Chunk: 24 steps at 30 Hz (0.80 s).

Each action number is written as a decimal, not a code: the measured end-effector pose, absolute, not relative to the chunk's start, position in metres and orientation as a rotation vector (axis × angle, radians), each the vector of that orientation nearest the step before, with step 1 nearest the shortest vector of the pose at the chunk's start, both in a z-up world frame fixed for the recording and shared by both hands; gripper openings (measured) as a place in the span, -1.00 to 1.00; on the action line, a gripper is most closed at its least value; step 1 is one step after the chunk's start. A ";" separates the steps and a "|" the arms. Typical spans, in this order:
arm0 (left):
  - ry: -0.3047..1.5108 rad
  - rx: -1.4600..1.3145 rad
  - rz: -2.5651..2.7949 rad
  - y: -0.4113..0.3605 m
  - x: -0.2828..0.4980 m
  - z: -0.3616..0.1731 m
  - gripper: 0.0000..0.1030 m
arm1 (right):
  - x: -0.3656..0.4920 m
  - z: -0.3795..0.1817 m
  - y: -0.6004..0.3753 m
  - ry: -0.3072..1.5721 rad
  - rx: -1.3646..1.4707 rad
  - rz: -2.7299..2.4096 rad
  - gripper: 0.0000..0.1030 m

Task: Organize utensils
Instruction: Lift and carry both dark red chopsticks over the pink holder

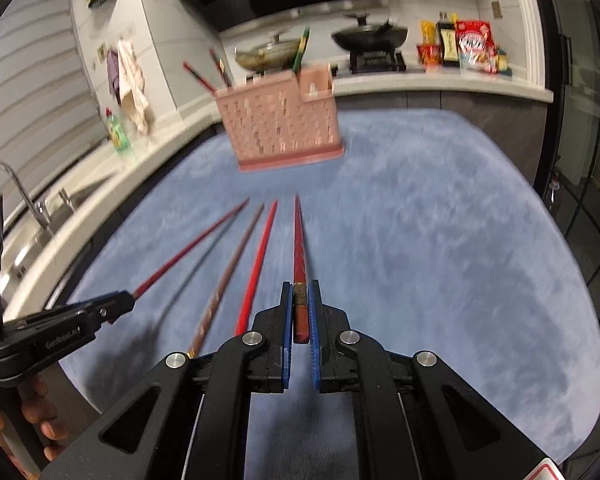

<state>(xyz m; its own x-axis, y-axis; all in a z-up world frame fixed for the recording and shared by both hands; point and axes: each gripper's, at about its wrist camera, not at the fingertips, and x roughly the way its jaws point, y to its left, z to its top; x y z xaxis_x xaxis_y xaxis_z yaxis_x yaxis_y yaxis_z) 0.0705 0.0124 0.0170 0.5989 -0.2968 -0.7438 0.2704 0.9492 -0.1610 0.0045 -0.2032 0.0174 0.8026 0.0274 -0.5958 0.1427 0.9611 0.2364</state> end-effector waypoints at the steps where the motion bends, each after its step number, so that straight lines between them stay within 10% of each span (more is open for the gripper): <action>1: 0.850 -0.037 -0.327 0.013 0.071 0.025 -0.80 | 0.005 0.025 -0.207 0.619 0.283 -0.064 -0.87; 24: 0.694 -0.085 -0.357 0.023 0.126 0.109 -0.92 | 0.036 0.120 -0.244 0.367 0.295 -0.071 -0.87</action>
